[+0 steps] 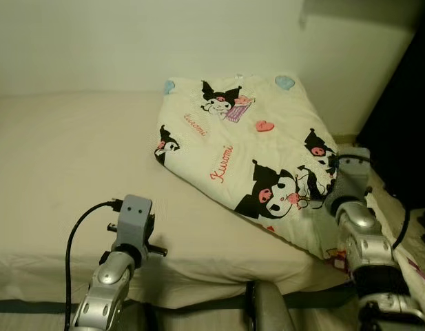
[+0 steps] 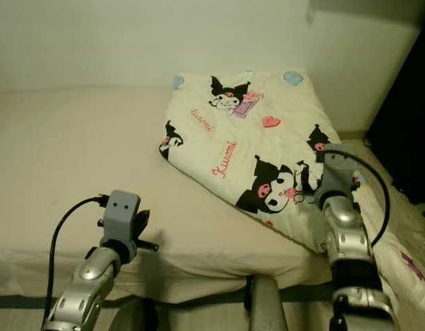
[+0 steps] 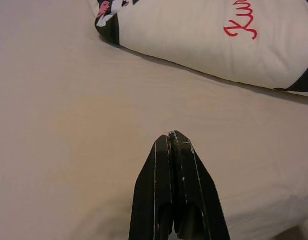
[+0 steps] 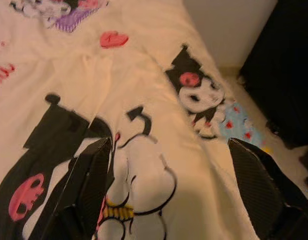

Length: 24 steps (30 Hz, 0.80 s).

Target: Clean up the room

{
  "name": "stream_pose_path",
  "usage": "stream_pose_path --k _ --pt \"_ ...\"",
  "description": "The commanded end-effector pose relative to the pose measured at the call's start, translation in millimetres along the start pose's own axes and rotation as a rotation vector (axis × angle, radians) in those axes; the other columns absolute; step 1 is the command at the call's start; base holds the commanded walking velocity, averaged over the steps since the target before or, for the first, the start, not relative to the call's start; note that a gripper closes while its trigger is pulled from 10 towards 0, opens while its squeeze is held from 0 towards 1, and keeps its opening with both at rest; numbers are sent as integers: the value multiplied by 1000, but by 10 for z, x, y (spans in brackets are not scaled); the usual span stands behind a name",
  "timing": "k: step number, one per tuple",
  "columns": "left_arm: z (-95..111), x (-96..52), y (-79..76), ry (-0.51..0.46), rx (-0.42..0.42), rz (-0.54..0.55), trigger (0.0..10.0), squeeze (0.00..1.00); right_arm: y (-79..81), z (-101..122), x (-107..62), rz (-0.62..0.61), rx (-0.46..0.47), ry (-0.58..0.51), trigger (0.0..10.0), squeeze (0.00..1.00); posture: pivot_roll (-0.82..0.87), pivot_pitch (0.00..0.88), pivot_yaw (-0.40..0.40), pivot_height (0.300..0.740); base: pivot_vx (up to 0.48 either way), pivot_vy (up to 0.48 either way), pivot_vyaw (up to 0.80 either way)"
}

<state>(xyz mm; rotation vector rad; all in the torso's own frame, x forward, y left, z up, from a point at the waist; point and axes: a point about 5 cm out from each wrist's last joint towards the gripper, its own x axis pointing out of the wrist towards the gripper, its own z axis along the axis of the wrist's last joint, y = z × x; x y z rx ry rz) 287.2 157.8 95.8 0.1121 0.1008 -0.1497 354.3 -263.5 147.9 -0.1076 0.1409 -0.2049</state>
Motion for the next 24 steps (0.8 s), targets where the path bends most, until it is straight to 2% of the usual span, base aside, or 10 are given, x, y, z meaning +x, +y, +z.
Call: stream_pose_path --k 1,3,7,12,15,16,17,18,20,24 --pt "41 -19 91 -13 15 7 10000 0 -50 -55 25 -3 14 32 10000 1000 -75 214 15 579 0 0 0" --pt "143 -65 187 -47 12 3 10000 0 -179 62 117 -25 14 18 10000 1000 -52 251 16 579 0 0 0" --pt "180 -104 215 -61 6 6 10000 0 -228 132 156 -30 41 6 10000 1000 -33 274 17 579 0 0 0" --pt "274 -231 253 -90 -27 17 10000 0 -399 216 202 -83 197 -10 10000 1000 33 322 23 579 0 0 0" --pt "299 -260 262 -96 -31 19 10000 0 -448 226 201 -105 231 -14 10000 1000 33 322 23 579 0 0 0" --pt "352 -330 291 -101 -28 25 10000 0 -575 201 185 -158 353 -16 10000 1000 77 345 28 579 0 0 0" --pt "369 -354 302 -101 -27 27 10000 0 -615 181 176 -177 407 -16 10000 1000 77 345 28 579 0 0 0" --pt "369 -354 302 -101 -27 27 10000 0 -615 181 176 -177 407 -16 10000 1000 77 345 28 579 0 0 0" --pt "404 -401 317 -103 -25 30 10000 0 -666 129 157 -195 532 -18 10000 1000 100 357 34 579 0 0 0" --pt "433 -447 324 -97 -29 34 10000 0 -681 60 141 -204 650 -18 10000 1000 120 366 45 579 0 0 0"
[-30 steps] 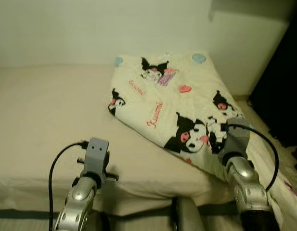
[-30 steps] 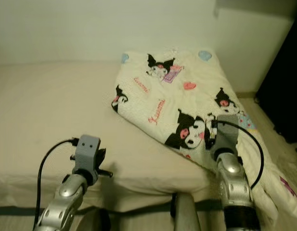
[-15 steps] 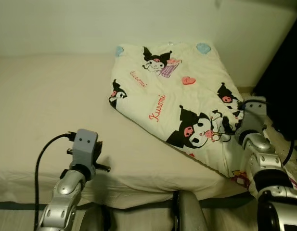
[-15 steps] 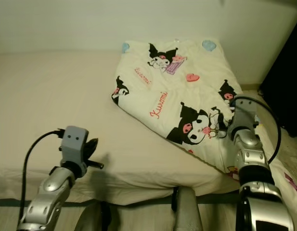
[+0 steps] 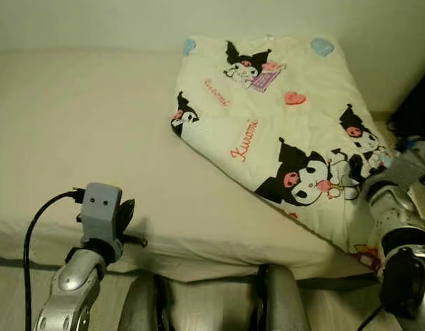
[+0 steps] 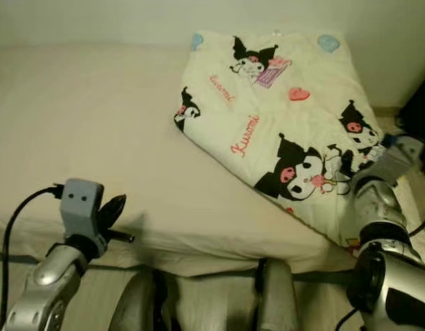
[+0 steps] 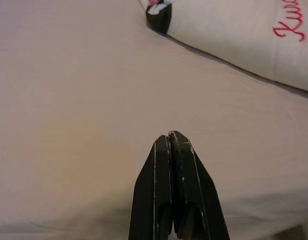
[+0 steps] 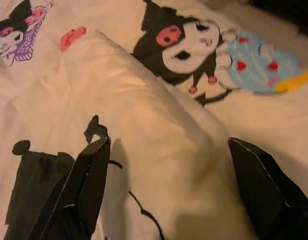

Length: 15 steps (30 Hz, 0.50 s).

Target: Clean up the room

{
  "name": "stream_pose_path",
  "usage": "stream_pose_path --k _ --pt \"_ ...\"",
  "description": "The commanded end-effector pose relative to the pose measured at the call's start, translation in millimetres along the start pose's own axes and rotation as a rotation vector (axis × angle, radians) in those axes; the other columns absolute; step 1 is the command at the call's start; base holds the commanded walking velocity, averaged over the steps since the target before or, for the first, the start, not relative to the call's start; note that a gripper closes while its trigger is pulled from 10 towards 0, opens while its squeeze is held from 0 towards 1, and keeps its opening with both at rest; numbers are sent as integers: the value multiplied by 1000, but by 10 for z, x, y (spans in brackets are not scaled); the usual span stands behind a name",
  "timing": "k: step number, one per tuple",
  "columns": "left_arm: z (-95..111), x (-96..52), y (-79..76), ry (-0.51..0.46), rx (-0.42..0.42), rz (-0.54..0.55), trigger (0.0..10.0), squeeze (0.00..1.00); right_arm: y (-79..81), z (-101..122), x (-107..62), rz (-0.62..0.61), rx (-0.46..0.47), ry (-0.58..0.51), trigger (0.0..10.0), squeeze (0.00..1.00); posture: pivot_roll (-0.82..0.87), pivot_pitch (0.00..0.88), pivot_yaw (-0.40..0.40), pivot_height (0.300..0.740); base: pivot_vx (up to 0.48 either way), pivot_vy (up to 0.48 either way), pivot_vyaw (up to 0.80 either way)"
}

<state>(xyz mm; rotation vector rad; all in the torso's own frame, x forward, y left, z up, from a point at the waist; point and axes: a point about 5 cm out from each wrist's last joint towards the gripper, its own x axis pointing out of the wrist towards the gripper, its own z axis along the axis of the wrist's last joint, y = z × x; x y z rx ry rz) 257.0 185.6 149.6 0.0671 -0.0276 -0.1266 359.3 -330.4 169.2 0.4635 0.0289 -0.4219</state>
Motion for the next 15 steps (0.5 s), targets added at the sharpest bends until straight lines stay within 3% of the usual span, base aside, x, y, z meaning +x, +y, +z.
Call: stream_pose_path --k 1,3,5,8,9,10,11,13,15 --pt "-30 -56 44 33 8 6 10000 0 -68 -70 -16 -25 59 19 10000 1000 120 366 45 579 0 0 0" --pt "-15 -70 48 36 5 9 10000 0 -106 -103 -25 -54 55 30 10000 1000 127 369 49 579 0 0 0" --pt "9 -81 41 42 -11 17 10000 0 -244 -141 -55 -168 -27 52 10000 1000 130 372 51 579 0 0 0" --pt "18 -85 29 50 -30 28 10000 0 -361 -129 -80 -245 -18 47 10000 1000 130 372 50 579 0 0 0" --pt "19 -86 22 58 -45 40 10000 0 -420 -109 -92 -274 58 32 10000 714 133 375 51 579 0 0 0" --pt "19 -86 22 58 -45 40 10000 0 -420 -109 -92 -274 58 32 10000 714 133 375 51 579 0 0 0" --pt "22 -84 21 60 -50 43 10000 0 -440 -102 -96 -284 78 28 10000 0 136 374 51 579 0 0 0" --pt "27 -81 28 62 -56 50 10000 0 -454 -95 -99 -289 76 30 10000 0 136 373 50 579 0 0 0" --pt "33 -77 63 70 -52 70 10000 0 -436 -79 -90 -264 5 45 10000 0 130 370 51 579 0 0 0"
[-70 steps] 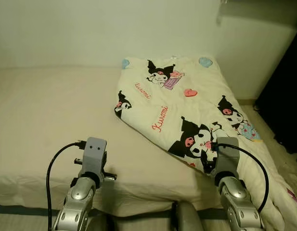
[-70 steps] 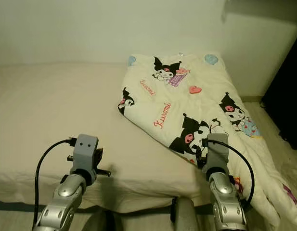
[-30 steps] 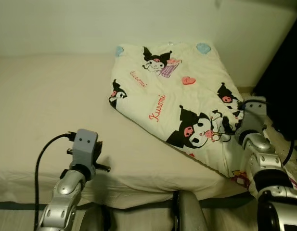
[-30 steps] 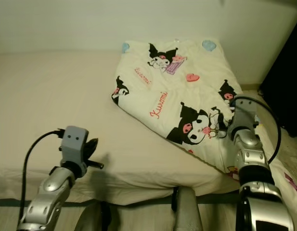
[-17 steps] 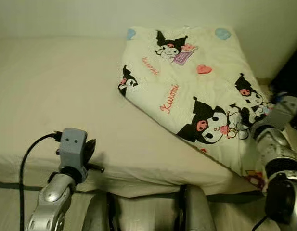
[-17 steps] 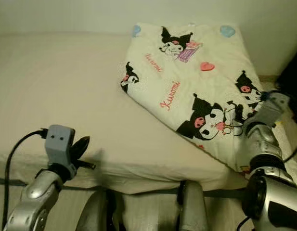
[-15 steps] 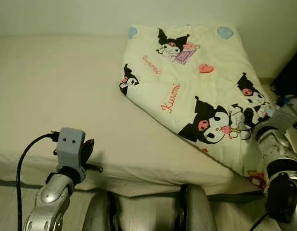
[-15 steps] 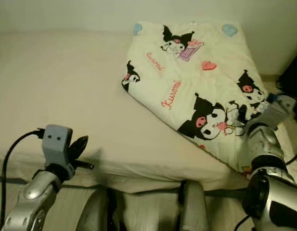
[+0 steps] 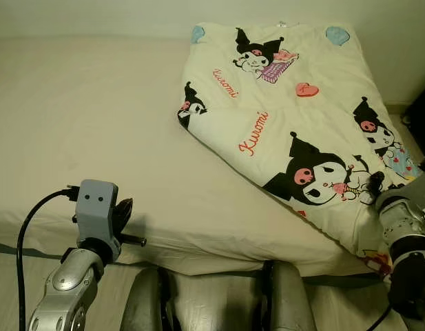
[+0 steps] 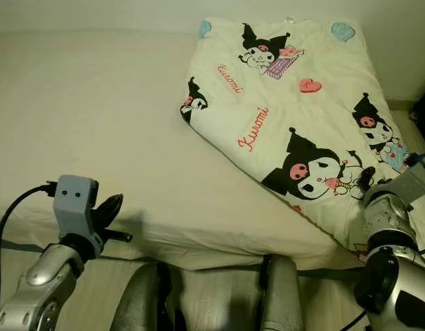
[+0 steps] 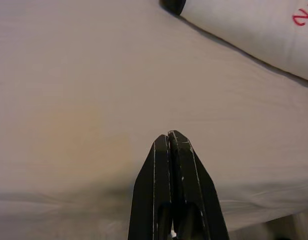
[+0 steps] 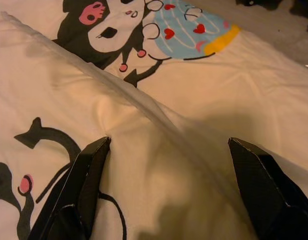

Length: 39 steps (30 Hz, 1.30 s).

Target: Clean up the room

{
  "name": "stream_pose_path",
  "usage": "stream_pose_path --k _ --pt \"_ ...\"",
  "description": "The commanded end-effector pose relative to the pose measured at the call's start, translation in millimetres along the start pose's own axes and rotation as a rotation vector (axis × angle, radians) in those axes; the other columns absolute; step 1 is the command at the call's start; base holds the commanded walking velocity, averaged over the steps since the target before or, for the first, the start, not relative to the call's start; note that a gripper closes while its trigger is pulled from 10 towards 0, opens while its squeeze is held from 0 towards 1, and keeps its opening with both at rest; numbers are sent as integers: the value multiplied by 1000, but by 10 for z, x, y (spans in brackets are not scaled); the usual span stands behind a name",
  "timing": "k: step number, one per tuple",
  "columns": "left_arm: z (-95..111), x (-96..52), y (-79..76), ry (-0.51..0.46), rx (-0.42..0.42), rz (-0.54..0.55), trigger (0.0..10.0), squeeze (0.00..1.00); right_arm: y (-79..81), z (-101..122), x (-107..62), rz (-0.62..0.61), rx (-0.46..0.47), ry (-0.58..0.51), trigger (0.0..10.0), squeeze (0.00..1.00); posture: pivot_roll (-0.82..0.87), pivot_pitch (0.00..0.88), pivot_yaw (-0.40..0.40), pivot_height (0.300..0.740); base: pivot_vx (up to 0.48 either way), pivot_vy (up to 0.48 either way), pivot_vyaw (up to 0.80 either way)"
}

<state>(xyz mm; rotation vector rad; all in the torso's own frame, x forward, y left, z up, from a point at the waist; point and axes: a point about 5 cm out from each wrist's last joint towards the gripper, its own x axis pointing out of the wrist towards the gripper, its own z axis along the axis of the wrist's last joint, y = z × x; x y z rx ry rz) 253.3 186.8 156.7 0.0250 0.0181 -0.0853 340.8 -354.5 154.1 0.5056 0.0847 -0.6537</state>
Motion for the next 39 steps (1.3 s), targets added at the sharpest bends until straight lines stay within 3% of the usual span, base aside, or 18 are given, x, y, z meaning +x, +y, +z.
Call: stream_pose_path --k 1,5,6,8,10,12,13,15,16,18,29,31,33,34,36,37,38,39 --pt "-42 -36 66 28 -5 36 10000 0 -95 -59 -7 -19 -63 32 10000 0 130 370 51 579 0 0 0" --pt "-51 -31 85 38 -9 53 10000 0 -63 -45 -4 -1 -113 27 10000 0 127 370 51 579 0 0 0" --pt "-50 -17 89 41 -5 58 10000 0 -44 -36 -3 11 -135 23 4902 0 122 364 53 579 0 0 0" --pt "-48 -7 91 42 -1 60 10000 0 -32 -30 -2 19 -148 20 4902 0 122 364 53 579 0 0 0" --pt "-47 17 95 45 3 69 10000 0 14 -12 0 50 -200 11 4000 0 117 363 53 579 0 0 0" --pt "-52 32 93 49 1 75 10000 0 64 -2 0 83 -243 5 2471 0 109 360 55 579 0 0 0" --pt "-55 35 88 50 1 76 10000 0 76 -2 0 90 -255 4 3020 0 109 360 55 579 0 0 0" --pt "-58 40 76 52 -1 76 10000 0 90 -2 -1 99 -271 3 2784 0 104 358 54 579 0 0 0" --pt "-58 42 65 52 -3 75 10000 0 104 -5 -2 111 -288 3 471 0 103 357 54 579 0 0 0" --pt "-60 47 49 52 -7 73 10000 0 136 -20 -5 136 -319 5 0 0 98 354 52 579 0 0 0" --pt "-87 79 6 56 -15 64 10000 0 311 -177 -39 268 -401 55 0 0 69 333 43 579 0 0 0" --pt "-99 99 -15 51 -25 60 10000 0 490 -329 -91 412 -482 101 0 0 49 321 36 579 0 0 0" --pt "-101 101 -17 51 -26 60 10000 0 509 -346 -98 428 -491 106 0 0 49 321 36 579 0 0 0" --pt "-105 108 -31 50 -30 55 10000 0 600 -417 -135 517 -528 131 0 0 40 314 34 579 0 0 0" --pt "-105 108 -31 50 -30 55 10000 0 600 -417 -135 517 -528 131 0 0 40 314 34 579 0 0 0" --pt "-108 116 -50 50 -34 48 10000 0 682 -516 -185 618 -576 181 0 0 34 312 34 579 0 0 0" --pt "-108 116 -50 50 -34 48 10000 0 682 -516 -185 618 -576 181 0 0 34 312 34 579 0 0 0" --pt "-112 124 -74 49 -39 40 10000 0 759 -604 -243 726 -631 216 0 0 34 312 34 579 0 0 0"
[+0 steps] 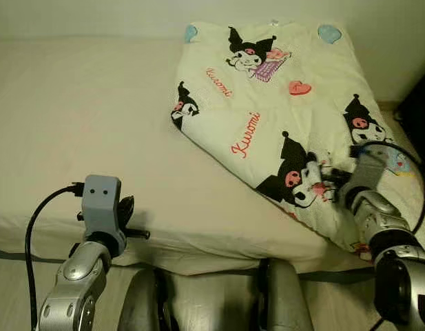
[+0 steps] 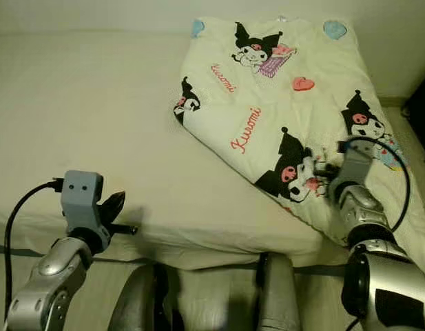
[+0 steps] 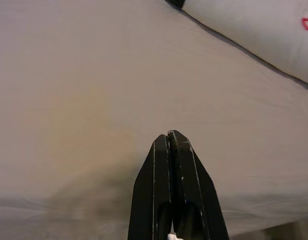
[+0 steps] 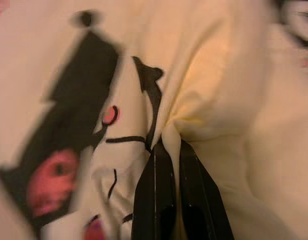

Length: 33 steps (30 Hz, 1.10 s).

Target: Clean up the room

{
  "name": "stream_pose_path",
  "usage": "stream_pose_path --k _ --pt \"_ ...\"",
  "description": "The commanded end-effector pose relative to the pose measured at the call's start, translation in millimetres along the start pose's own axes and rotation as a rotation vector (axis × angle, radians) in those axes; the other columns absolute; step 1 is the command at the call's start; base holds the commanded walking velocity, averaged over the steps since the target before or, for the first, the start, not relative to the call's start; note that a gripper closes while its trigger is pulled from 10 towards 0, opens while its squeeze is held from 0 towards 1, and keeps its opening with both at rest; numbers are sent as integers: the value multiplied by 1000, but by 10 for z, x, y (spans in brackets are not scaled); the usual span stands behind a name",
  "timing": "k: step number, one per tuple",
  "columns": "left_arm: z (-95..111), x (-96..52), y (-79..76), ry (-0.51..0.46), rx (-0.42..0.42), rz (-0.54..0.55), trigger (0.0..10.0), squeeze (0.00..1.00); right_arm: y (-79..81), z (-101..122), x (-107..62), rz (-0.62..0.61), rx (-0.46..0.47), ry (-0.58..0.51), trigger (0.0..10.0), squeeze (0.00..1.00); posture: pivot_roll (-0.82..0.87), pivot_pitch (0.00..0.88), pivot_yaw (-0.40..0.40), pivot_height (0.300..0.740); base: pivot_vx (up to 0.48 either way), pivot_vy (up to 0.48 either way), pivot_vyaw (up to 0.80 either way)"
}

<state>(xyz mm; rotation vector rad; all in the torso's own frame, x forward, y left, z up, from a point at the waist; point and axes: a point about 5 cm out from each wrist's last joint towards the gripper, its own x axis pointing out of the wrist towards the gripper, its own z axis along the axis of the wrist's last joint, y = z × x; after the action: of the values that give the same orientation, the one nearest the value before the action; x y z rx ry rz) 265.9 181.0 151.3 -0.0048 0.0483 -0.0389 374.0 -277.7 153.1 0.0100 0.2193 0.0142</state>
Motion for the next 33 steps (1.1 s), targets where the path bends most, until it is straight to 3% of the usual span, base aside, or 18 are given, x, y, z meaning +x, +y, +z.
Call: stream_pose_path --k 1,2,3,4,7,8,10,11,12,14,18,25,27,32,33 --pt "-62 -7 -24 20 -7 -5 10000 0 168 -144 13 134 -52 67 0 0 34 312 34 579 0 0 0" --pt "-62 -7 -24 20 -7 -5 10000 0 168 -144 13 134 -52 67 0 0 34 312 34 579 0 0 0" --pt "-67 -1 -51 20 -13 -14 10000 0 274 -172 14 237 -95 80 0 0 34 312 34 579 0 0 0" --pt "-67 -1 -51 20 -13 -14 10000 0 274 -172 14 237 -95 80 0 0 34 312 34 579 0 0 0" --pt "-77 5 -95 20 -22 -29 10000 0 451 -213 -31 434 -184 67 0 0 34 312 34 579 0 0 0" --pt "-77 5 -95 20 -22 -29 10000 0 451 -213 -31 434 -184 67 0 0 34 312 34 579 0 0 0" --pt "-85 10 -107 21 -25 -34 10000 0 629 -282 -133 628 -255 60 0 0 34 312 34 579 0 0 0" --pt "-85 10 -107 21 -25 -34 10000 0 629 -282 -133 628 -255 60 0 0 34 312 34 579 0 0 0" --pt "-87 13 -106 21 -25 -34 10000 0 709 -327 -199 715 -287 63 0 0 34 312 34 579 0 0 0" --pt "-87 13 -106 21 -25 -34 10000 0 709 -327 -199 715 -287 63 0 0 34 312 34 579 0 0 0" --pt "-105 20 -82 21 -21 -27 10000 0 1016 -587 -604 1083 -388 147 0 0 19 308 33 579 0 0 0" --pt "-120 20 -85 23 -22 -25 10000 0 1100 -716 -750 1185 -428 199 0 0 16 305 34 579 0 0 0" --pt "-136 21 -101 25 -21 -28 10000 0 1212 -806 -835 1232 -443 209 0 0 16 305 34 579 0 0 0" --pt "-140 28 -106 25 -19 -30 10000 0 1306 -850 -853 1239 -467 188 0 0 17 303 36 579 0 0 0" --pt "-140 30 -106 25 -18 -30 10000 0 1337 -853 -834 1217 -475 167 667 0 19 302 34 579 0 0 0"
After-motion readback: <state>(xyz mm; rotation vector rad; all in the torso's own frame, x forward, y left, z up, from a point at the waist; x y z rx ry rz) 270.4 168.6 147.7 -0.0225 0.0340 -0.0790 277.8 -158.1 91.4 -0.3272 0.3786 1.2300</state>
